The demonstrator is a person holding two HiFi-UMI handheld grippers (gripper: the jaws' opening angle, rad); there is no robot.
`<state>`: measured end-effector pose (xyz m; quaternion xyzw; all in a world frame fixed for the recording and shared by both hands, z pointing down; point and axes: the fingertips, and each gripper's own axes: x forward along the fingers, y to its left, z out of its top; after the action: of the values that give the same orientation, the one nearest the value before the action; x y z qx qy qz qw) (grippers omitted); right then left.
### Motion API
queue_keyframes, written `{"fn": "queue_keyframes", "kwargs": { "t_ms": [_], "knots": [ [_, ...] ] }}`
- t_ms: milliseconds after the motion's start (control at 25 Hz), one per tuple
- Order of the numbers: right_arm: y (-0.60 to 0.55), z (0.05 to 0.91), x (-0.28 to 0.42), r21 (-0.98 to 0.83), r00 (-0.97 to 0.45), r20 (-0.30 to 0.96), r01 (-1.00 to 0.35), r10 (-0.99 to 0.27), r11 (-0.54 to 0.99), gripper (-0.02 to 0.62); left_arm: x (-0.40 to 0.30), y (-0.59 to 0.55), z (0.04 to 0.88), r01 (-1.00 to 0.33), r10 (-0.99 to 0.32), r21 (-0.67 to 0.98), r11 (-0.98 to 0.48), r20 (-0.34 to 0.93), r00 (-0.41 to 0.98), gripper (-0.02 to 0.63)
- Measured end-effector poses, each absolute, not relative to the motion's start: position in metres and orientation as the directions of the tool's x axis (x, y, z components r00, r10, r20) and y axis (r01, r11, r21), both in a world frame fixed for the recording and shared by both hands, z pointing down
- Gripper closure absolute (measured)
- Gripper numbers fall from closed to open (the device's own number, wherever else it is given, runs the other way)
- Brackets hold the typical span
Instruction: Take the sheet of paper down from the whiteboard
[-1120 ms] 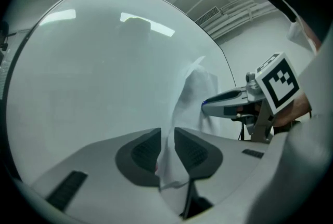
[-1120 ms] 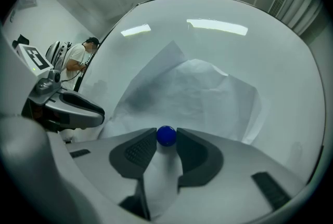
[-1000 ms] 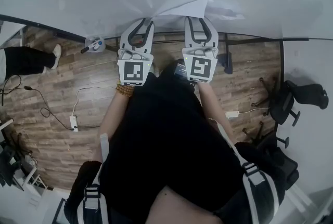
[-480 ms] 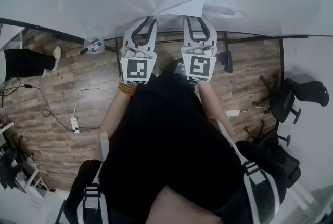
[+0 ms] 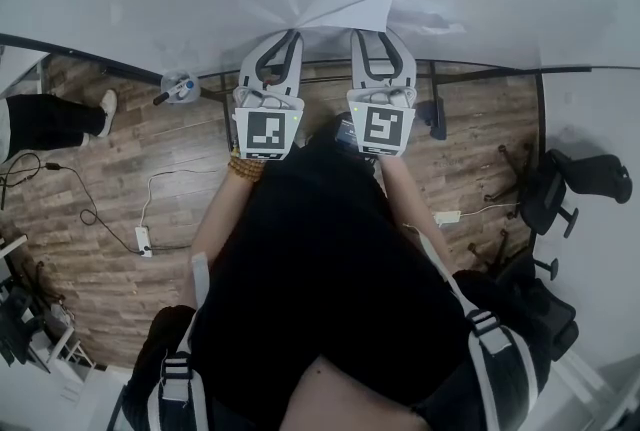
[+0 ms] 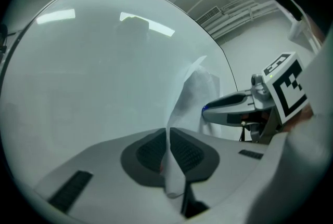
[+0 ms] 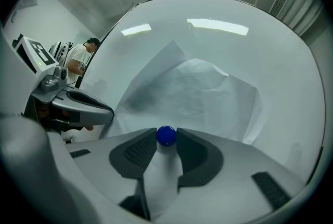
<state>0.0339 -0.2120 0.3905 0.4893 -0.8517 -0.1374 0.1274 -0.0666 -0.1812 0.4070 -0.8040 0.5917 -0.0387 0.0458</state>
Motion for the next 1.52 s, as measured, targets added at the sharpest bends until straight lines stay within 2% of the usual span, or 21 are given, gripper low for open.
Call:
{"fn": "queue_keyframes", "kwargs": {
  "t_ms": [280, 1520],
  "knots": [
    [-0.2124, 0.3903, 0.0348, 0.36, -0.488, 0.081, -0.798, -0.869, 0.482, 0.477, -0.0693, -0.183, 0.4065, -0.953, -0.96, -0.112, -0.28, 0.021, 0.28, 0.597],
    [-0.2084, 0.3887, 0.0325, 0.364, -0.491, 0.08, -0.796, -0.867, 0.484, 0.482, -0.0746, -0.1809, 0.4065, -0.969, -0.968, 0.01, -0.246, 0.038, 0.246, 0.6]
  ]
}}
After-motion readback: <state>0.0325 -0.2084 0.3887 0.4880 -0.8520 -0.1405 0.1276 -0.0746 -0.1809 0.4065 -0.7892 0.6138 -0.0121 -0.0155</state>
